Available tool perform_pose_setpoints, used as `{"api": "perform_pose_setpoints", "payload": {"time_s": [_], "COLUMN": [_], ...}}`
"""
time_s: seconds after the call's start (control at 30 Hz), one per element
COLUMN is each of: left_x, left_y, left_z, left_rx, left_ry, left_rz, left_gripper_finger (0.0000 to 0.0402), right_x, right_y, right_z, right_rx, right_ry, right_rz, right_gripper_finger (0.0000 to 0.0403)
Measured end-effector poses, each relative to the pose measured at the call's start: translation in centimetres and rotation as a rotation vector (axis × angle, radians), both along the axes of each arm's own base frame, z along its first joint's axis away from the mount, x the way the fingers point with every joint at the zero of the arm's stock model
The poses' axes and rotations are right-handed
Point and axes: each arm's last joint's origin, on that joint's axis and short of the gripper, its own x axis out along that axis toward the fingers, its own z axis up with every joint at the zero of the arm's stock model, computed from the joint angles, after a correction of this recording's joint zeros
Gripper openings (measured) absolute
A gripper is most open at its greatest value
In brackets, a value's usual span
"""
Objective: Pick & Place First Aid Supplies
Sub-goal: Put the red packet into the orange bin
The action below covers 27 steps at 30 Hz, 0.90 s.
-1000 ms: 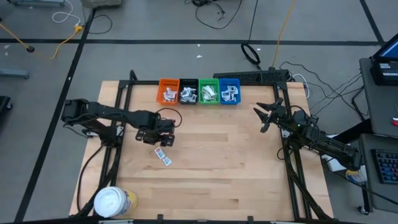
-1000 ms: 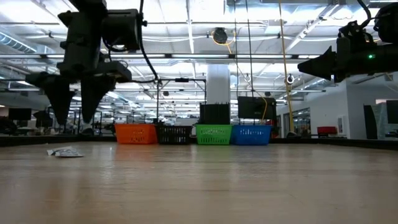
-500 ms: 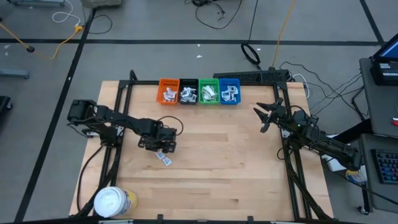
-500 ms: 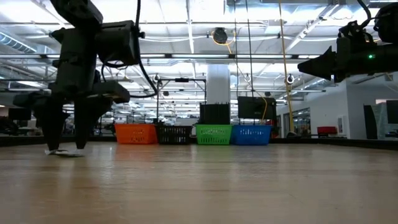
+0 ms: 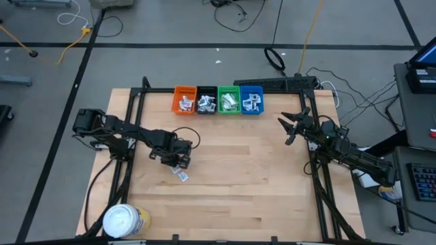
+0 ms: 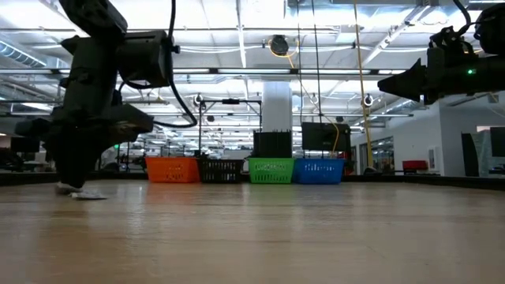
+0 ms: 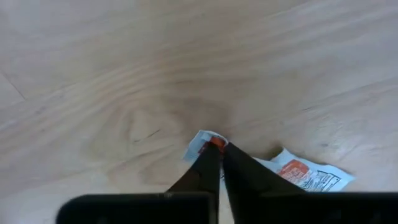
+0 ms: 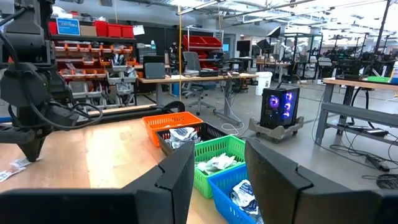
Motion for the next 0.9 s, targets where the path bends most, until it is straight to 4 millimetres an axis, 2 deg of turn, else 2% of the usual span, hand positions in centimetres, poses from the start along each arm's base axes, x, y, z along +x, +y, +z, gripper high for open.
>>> {"api": "perform_pose_setpoints", "payload": {"time_s": [0.2, 0.33, 0.67, 0.9], "left_x": [0.0, -0.4, -1.3, -2.4], "left_y": [0.0, 0.4, 2.0, 3.0], "left_z": [0.0, 0.8, 5.6, 7.8], "left_rx": [0.013, 0.047, 0.055, 0.069], "left_ry": [-0.011, -0.036, -0.122, -0.087], "left_rz": [-0.039, -0.033, -0.031, -0.039], "left_gripper_finger": [0.0007, 0.0004, 0.0002, 0.0001], "right_x": [0.0, 0.0, 0.0, 0.0], "right_y": [0.0, 0.0, 0.0, 0.0], "right_z": [0.0, 0.0, 0.0, 0.0], "right_rx": [0.000, 0.000, 0.000, 0.000], "right_ry": [0.000, 0.000, 0.000, 0.000], "right_rz": [0.000, 0.000, 0.000, 0.000], "right_gripper_finger": [0.0139, 0.0139, 0.0139, 0.0139]}}
